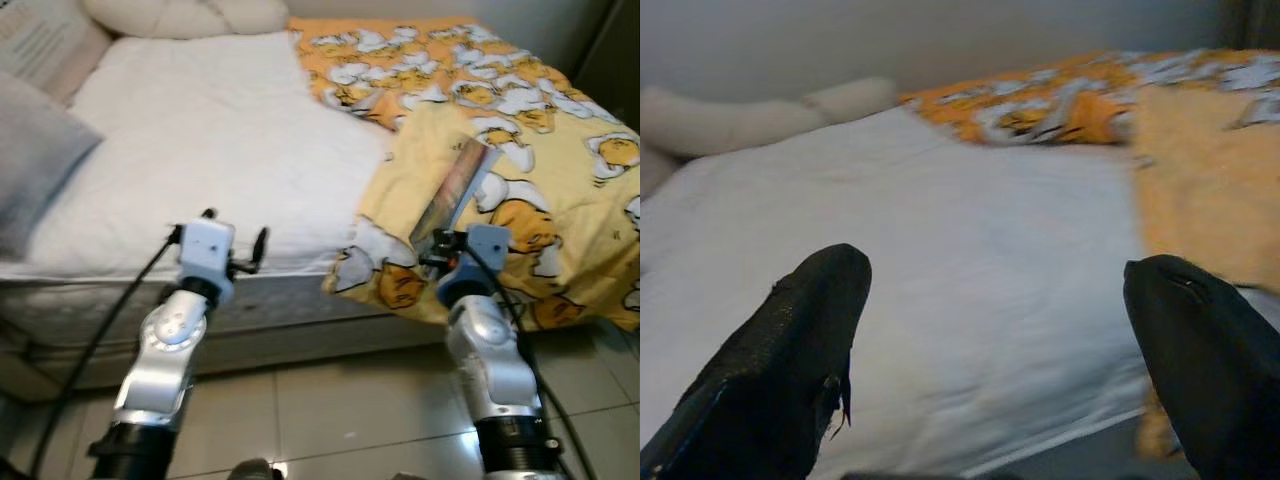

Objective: Clean up the room

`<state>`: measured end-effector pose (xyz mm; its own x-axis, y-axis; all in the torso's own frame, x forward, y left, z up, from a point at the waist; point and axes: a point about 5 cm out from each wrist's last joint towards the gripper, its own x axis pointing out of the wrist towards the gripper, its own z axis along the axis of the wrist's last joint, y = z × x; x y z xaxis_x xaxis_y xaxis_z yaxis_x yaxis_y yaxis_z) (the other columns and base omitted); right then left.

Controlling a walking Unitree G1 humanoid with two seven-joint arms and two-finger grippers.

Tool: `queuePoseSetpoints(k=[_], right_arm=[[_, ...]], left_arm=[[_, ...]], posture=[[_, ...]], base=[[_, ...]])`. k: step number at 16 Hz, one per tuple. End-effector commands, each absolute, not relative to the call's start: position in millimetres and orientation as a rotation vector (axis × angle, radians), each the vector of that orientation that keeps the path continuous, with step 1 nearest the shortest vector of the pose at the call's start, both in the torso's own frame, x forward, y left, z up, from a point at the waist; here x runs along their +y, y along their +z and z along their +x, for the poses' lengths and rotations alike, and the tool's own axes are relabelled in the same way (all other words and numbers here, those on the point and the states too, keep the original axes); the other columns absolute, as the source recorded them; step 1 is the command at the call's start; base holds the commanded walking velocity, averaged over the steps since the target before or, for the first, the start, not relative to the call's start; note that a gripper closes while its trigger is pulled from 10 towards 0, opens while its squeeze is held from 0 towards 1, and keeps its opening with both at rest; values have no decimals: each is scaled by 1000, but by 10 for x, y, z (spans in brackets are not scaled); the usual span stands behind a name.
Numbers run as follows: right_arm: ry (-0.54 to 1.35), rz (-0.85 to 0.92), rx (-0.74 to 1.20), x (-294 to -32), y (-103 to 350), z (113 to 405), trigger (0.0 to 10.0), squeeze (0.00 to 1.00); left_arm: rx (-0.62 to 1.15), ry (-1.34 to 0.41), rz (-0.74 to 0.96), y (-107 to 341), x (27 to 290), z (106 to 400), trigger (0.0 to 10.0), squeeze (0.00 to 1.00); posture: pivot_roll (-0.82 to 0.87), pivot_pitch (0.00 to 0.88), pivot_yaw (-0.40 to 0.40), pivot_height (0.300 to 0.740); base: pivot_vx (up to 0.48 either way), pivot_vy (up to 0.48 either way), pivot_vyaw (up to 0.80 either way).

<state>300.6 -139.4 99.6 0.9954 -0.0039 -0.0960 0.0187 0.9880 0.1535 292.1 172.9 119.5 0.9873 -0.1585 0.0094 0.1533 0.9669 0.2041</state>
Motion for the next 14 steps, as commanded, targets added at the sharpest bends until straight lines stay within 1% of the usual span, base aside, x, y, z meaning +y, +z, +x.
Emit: queuePoseSetpoints(k=[1,2,3,8,14], right_arm=[[54,161,13,-1344,1189,3060,10000,0],[83,149,12,-1314,1198,3067,10000,0],[110,117,6,-1281,1211,3078,10000,0],[163,122,14,-1221,1207,3094,10000,0],[125,140,11,-1268,1204,3109,10000,0]], left_arm=[[-41,-157,187,1239,1694,2941,10000,0],[-46,-154,183,1248,1706,2943,10000,0],[-53,-149,179,1260,1736,2945,10000,0],[-53,-113,175,1269,1811,2942,10000,0],[-49,-111,176,1269,1809,2952,10000,0]], posture=[[39,0,-3,740],[42,0,-3,740],[44,0,-5,740],[57,0,-13,740],[52,0,-8,740]], base=[[0,0,0],[0,0,0],[0,0,800],[293,0,800],[354,0,0]])
